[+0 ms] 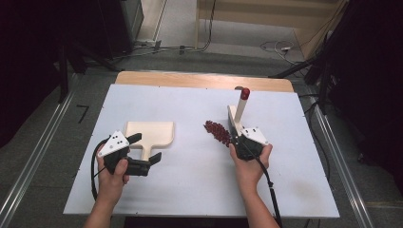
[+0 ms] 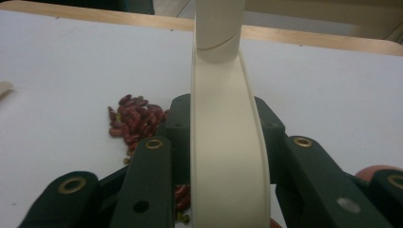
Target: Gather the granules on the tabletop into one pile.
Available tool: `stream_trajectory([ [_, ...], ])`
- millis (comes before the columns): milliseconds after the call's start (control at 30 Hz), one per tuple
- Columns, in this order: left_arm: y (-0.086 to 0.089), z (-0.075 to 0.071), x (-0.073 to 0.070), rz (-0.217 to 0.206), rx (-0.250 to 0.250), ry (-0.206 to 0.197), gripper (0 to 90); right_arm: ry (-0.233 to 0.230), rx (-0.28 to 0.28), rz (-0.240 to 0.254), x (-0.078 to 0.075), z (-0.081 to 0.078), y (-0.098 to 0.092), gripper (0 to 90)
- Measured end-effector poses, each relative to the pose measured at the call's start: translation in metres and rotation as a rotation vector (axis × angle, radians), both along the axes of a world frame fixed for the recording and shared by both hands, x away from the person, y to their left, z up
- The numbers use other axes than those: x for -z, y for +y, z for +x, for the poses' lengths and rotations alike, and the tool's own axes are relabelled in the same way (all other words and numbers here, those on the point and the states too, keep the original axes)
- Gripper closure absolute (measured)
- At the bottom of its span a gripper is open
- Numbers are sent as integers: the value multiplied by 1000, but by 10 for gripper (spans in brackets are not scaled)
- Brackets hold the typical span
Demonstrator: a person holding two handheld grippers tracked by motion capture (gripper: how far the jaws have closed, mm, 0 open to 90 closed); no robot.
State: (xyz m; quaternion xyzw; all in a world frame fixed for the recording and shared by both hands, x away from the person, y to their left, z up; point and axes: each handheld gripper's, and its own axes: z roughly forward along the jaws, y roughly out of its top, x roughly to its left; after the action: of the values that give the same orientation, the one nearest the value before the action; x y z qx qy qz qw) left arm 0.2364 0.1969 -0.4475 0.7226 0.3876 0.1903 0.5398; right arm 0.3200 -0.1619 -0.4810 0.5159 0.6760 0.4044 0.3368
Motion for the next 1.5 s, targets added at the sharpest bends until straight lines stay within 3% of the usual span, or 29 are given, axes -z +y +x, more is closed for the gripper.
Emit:
stream_trajectory([
  [267,0,0,0,5,2,-1,3,1,-21,-6,-2,3,9,655],
  [533,8,0,0,-20,-14,2,3,-13,-26,3,-8,4,0,655],
  [700,11,0,0,-16,-23,3,3,-10,-34,34,-16,4,-7,655],
  [933,14,1,1,-6,-49,1,3,-14,-70,80,-27,2,-20,655],
  [1167,9,0,3,31,-71,-11,3,-25,-118,102,-36,-2,-40,655],
  [1300,14,0,5,19,-88,-7,3,-24,-138,105,-37,-7,-53,655],
  [1500,20,-1,7,34,-116,-6,3,-12,-123,123,-34,-15,-78,655],
])
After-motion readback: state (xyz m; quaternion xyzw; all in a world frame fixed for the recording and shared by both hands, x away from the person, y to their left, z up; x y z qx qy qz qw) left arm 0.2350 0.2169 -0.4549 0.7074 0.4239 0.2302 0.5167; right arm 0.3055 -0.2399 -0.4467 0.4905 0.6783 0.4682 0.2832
